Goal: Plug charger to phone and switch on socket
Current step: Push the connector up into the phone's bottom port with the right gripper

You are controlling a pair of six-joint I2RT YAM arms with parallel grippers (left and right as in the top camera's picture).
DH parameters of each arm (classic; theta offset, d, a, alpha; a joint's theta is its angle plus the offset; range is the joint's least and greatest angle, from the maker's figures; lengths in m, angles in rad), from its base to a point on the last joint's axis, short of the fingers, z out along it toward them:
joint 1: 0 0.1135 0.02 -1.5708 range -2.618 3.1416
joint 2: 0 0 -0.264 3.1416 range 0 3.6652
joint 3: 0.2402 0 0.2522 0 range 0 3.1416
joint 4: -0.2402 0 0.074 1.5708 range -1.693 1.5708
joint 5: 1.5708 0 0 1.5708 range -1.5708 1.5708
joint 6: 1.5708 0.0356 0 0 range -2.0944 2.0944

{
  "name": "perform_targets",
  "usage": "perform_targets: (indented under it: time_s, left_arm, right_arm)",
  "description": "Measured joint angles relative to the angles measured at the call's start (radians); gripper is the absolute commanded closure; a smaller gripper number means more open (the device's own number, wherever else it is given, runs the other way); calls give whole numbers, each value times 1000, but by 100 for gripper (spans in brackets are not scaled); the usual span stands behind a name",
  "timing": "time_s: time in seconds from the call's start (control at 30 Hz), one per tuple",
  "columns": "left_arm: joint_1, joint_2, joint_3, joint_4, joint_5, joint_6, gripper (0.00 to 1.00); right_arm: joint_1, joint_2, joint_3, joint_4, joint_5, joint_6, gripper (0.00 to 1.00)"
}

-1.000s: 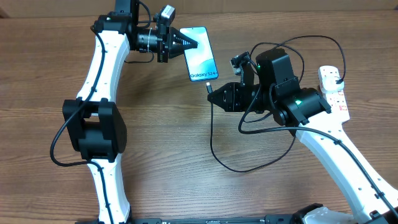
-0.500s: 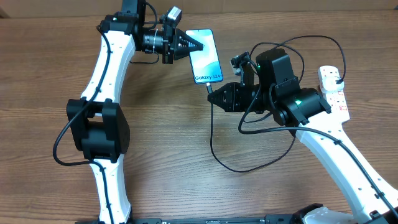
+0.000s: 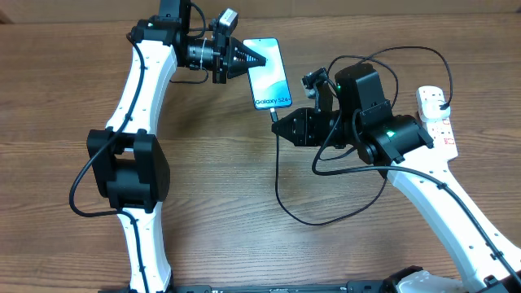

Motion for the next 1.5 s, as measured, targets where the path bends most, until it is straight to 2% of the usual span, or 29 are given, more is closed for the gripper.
perform_targets:
  time_s: [1.5]
  left_arm:
    - [2,0,0,9,22,16,96]
  right_arm:
    - [6,0,0,14,25,35,96]
